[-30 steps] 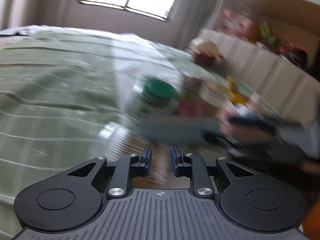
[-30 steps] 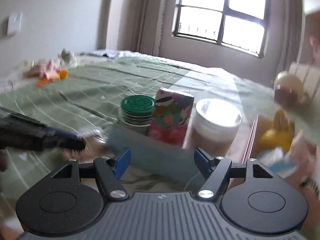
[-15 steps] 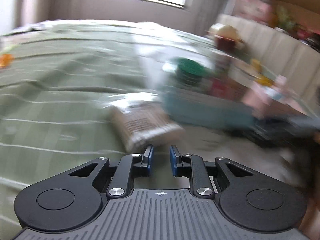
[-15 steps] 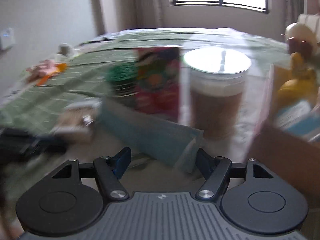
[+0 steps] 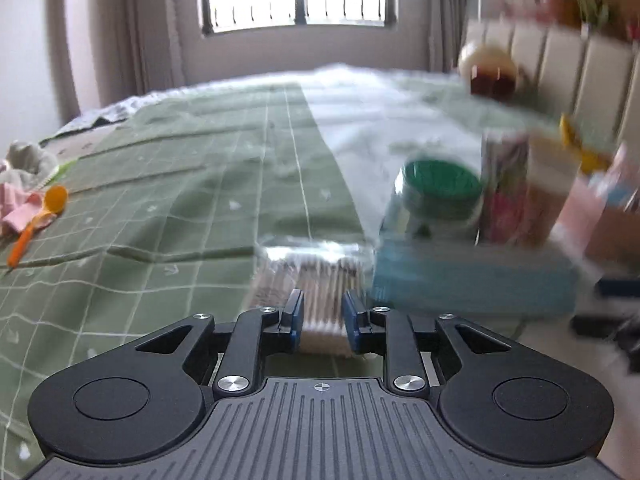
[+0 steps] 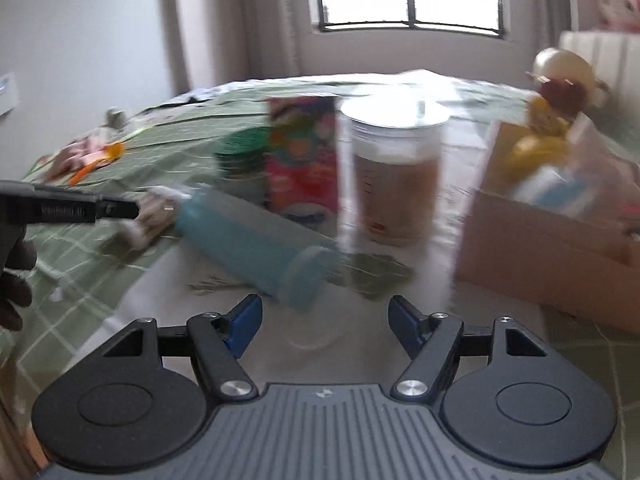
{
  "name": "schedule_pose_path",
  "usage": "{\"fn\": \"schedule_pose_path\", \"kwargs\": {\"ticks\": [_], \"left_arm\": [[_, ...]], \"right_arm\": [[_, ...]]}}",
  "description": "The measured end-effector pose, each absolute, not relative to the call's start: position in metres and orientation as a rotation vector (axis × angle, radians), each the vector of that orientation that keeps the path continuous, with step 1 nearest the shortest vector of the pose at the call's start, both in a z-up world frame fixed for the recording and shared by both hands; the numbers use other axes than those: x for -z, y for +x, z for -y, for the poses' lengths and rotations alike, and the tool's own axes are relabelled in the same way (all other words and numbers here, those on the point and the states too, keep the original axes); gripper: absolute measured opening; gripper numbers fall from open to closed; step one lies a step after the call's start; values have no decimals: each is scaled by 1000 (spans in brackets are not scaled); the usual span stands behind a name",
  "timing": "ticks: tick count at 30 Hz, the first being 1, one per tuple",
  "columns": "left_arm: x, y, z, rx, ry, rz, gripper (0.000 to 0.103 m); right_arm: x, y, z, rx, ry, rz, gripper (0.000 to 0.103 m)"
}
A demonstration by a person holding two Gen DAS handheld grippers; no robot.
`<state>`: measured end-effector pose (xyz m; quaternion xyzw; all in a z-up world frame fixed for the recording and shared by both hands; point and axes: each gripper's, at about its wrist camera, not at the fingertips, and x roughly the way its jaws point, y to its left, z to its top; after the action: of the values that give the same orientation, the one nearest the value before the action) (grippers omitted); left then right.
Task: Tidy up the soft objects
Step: 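Reach the left gripper to the cotton swab bag and grasp it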
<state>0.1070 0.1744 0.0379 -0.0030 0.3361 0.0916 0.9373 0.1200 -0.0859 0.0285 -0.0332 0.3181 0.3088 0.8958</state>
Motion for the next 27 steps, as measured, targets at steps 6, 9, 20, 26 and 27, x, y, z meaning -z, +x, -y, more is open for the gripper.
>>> {"fn": "schedule_pose_path", "kwargs": {"ticks": [6, 9, 20, 26, 27], "left_arm": [[-32, 124, -163, -103, 8, -741, 63], [-31, 125, -161, -89, 11, -748, 69], [-32, 129, -169, -148, 57, -717, 65], [-32, 141, -192, -211, 107, -730, 68], [-30, 143, -197, -204, 88, -738, 68]], "right_arm": [[-24, 121, 86, -638, -47, -658, 73], [-24, 118, 81, -639, -73, -650, 74], [-22, 116, 77, -633, -95, -649, 76], [-21, 117, 75, -641, -102, -654, 80], [-21, 117, 74, -643, -104, -656, 81]]}}
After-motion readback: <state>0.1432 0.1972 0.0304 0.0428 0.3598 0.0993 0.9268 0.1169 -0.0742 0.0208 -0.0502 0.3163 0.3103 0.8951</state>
